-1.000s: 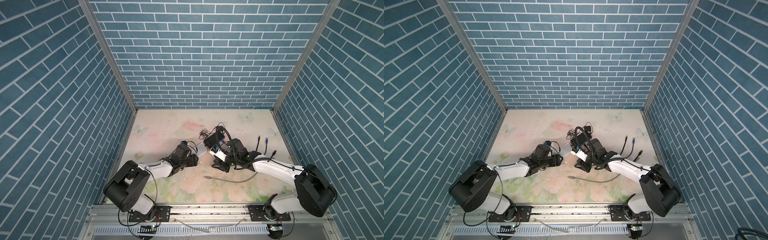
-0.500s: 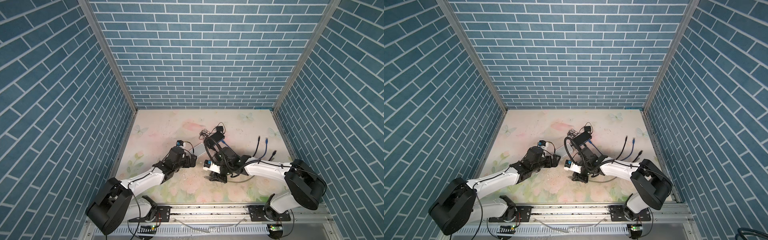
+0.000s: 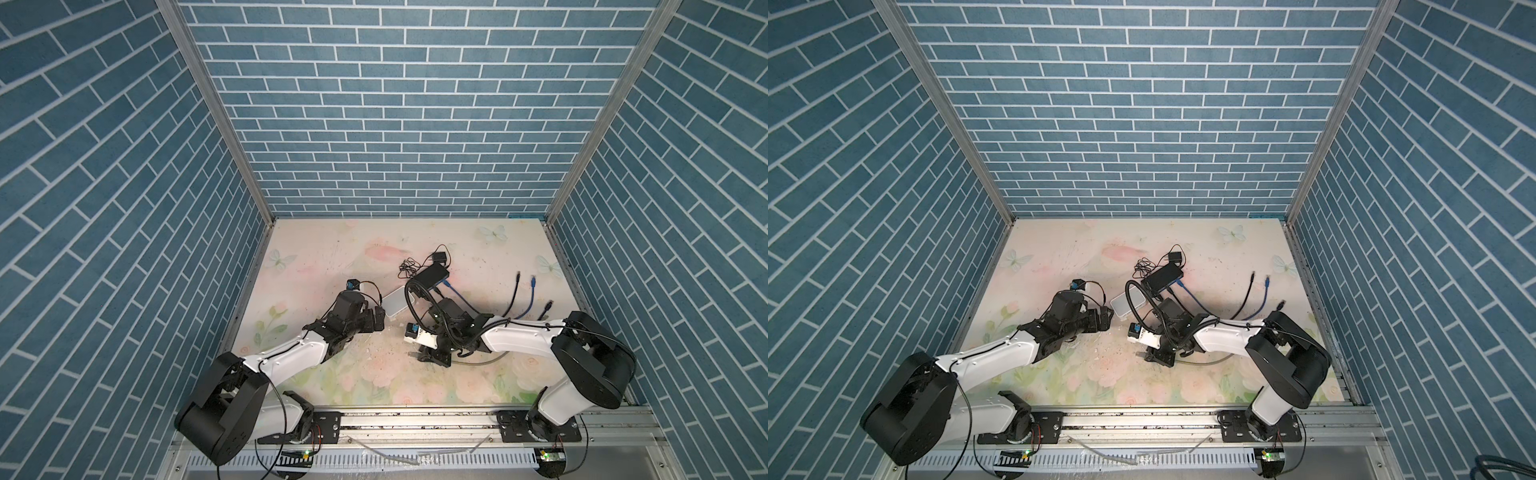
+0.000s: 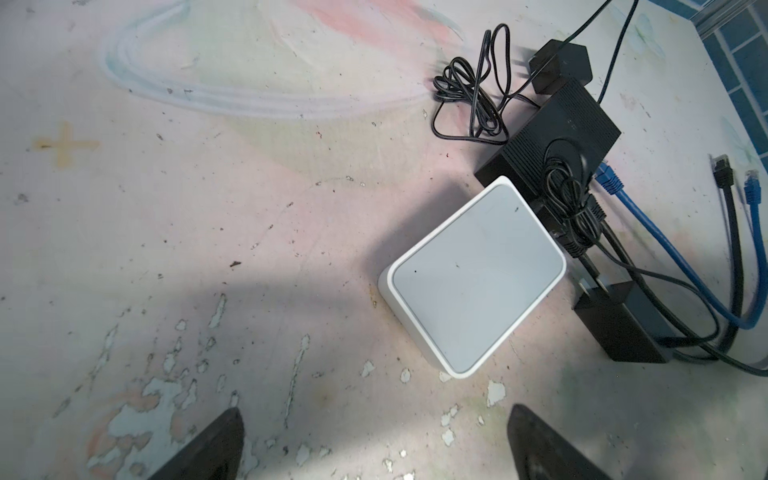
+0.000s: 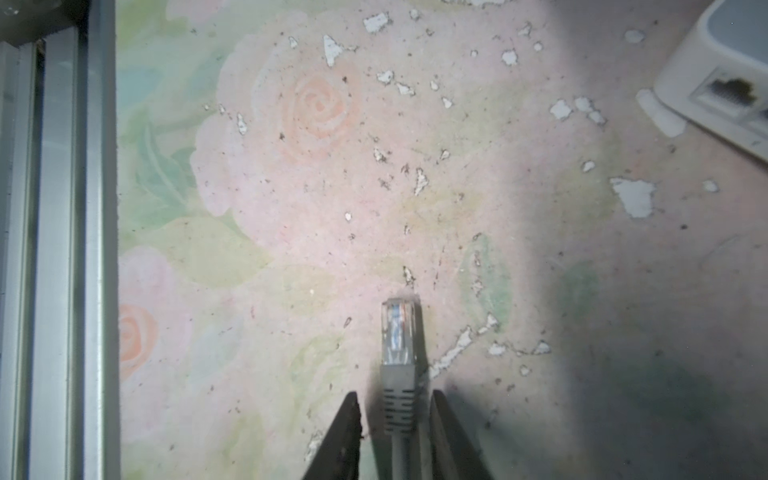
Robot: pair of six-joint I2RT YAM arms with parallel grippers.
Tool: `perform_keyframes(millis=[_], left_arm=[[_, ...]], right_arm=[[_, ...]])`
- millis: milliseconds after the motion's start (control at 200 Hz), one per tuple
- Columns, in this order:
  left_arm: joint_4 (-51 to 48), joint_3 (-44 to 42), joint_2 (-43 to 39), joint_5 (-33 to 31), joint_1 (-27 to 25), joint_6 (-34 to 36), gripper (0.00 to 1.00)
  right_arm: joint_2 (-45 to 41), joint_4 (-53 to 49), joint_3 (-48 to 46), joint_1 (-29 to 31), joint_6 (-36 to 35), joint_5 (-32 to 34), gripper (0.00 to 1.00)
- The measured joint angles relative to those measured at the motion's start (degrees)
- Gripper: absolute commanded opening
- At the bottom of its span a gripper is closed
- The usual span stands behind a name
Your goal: Insert the plug into the switch port
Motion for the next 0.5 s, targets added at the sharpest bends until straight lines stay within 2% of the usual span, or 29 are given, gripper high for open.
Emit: perform_keyframes(millis=[185,500], left_arm=[[-1.22,0.94,-0.24,-0.48,0.0,2.32,0.99],[-2.43,1.31,-2.51,-2.49,0.0,4.46,1.0]], right_arm=[[0.81,1.46,0.0,0.04,-0.11,0.09,0.29],[0.92,1.77,0.02,1.09,-1.53,1.79,0.21]])
